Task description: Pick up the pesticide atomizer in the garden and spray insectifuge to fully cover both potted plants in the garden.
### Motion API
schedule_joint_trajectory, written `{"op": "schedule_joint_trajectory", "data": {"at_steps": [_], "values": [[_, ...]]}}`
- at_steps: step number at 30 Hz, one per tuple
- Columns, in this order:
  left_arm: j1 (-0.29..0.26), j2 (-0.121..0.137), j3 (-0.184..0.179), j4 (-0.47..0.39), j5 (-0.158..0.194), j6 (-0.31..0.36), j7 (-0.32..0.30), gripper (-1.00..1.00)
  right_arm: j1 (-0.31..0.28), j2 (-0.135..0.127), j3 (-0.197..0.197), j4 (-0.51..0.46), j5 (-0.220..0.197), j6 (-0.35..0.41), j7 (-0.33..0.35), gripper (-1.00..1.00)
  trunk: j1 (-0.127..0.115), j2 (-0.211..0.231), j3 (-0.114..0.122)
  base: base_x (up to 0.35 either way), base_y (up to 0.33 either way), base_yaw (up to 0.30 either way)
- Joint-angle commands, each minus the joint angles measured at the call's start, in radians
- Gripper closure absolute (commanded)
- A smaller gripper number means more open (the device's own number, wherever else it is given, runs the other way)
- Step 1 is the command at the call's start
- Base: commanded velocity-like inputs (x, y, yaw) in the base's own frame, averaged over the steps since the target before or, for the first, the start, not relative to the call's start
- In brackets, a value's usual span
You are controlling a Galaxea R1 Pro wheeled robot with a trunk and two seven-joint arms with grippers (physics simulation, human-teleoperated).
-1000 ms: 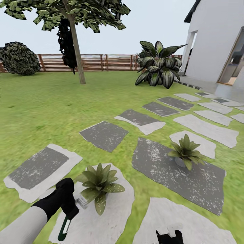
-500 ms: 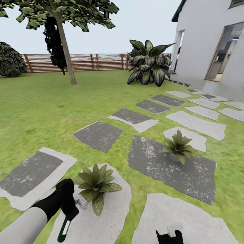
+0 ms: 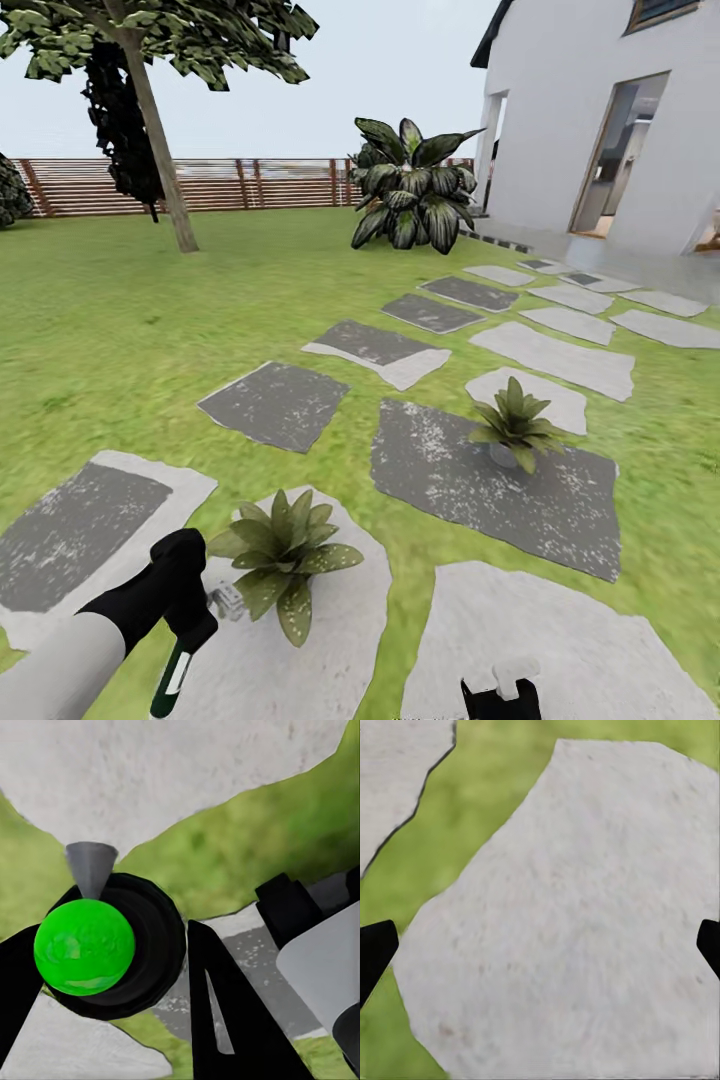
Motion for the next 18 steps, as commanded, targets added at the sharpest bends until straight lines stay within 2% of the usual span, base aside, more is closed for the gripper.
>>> {"op": "schedule_joint_trajectory", "data": {"at_steps": [1, 4, 8, 18], "values": [[0.000, 0.001, -0.003, -0.002, -0.009, 0.004, -0.010, 1.00, -0.001, 0.000, 0.003, 0.001, 0.003, -0.003, 0.000, -1.00, 0.000, 0.000, -0.001, -0.061, 0.302, -0.290], [0.000, -0.001, -0.003, -0.003, -0.010, 0.004, -0.010, 1.00, -0.001, 0.000, 0.003, 0.001, 0.003, -0.003, 0.000, -1.00, 0.000, 0.000, -0.001, -0.117, 0.296, -0.272], [0.005, 0.000, -0.007, -0.002, -0.010, 0.001, -0.009, 1.00, -0.001, 0.000, 0.003, 0.001, 0.003, -0.003, 0.000, -1.00, 0.000, 0.000, -0.001, -0.119, 0.214, -0.067], [0.001, 0.005, 0.005, 0.002, -0.012, 0.004, -0.006, 1.00, -0.001, -0.002, 0.003, 0.001, 0.003, -0.003, 0.000, -1.00, 0.000, 0.000, -0.001, 0.001, 0.027, -0.003]]}}
